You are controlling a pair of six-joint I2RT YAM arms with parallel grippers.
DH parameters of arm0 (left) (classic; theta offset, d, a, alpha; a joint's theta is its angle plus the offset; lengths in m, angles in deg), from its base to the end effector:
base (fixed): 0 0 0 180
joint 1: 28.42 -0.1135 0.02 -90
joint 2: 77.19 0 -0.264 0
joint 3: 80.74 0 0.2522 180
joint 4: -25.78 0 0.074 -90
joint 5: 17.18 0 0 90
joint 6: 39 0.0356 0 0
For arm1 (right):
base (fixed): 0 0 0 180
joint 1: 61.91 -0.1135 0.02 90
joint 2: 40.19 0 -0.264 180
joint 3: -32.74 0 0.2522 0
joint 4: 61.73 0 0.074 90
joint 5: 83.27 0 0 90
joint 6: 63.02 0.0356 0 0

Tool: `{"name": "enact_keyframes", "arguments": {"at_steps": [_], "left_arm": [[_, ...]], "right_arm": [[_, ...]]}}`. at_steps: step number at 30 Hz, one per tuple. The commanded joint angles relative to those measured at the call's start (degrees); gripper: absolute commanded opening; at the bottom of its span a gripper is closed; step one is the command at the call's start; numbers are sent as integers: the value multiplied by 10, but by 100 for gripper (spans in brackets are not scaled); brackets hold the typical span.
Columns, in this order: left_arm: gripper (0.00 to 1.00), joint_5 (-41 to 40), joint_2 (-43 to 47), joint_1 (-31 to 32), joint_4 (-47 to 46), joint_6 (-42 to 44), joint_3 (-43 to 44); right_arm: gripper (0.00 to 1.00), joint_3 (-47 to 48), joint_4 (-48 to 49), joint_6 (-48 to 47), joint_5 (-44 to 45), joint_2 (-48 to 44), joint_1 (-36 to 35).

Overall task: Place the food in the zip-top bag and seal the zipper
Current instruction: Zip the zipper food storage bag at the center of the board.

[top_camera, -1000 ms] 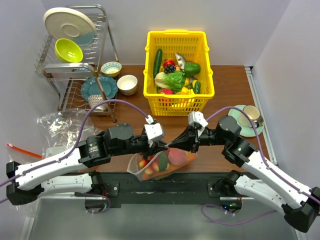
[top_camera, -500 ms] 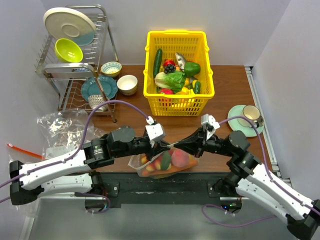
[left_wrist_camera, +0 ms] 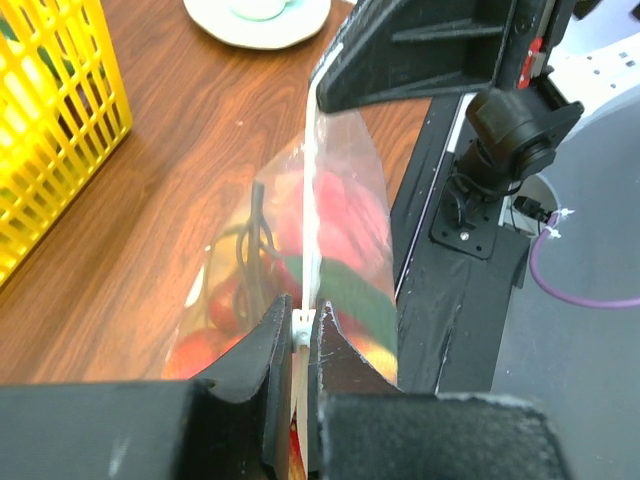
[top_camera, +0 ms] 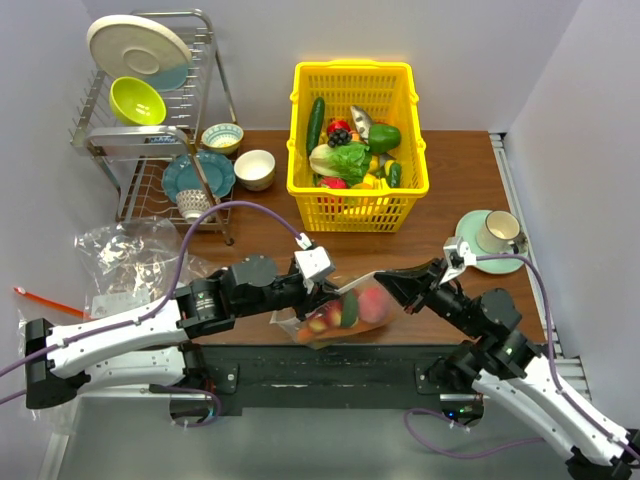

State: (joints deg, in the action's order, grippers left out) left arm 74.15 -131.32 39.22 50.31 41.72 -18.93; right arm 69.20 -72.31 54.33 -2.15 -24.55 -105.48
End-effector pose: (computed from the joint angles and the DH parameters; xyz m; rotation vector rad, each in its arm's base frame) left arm 0.0830 -0.2039 0.3294 0.9782 1.7169 -0.9298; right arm 0.0751 0.0791 0.2937 -0.3462 1.4510 1.1253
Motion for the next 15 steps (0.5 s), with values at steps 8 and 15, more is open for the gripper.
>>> {"name": "enact_keyframes", "arguments": {"at_steps": [8,15], "left_arm": [[0,-31,9,0,122,-3,56],[0,-46,7,0,160,-10,66]], "right_arm": [[0,73,-112,-85,303,-28,7],[0,103,-146,-129,368,-23,8]]}}
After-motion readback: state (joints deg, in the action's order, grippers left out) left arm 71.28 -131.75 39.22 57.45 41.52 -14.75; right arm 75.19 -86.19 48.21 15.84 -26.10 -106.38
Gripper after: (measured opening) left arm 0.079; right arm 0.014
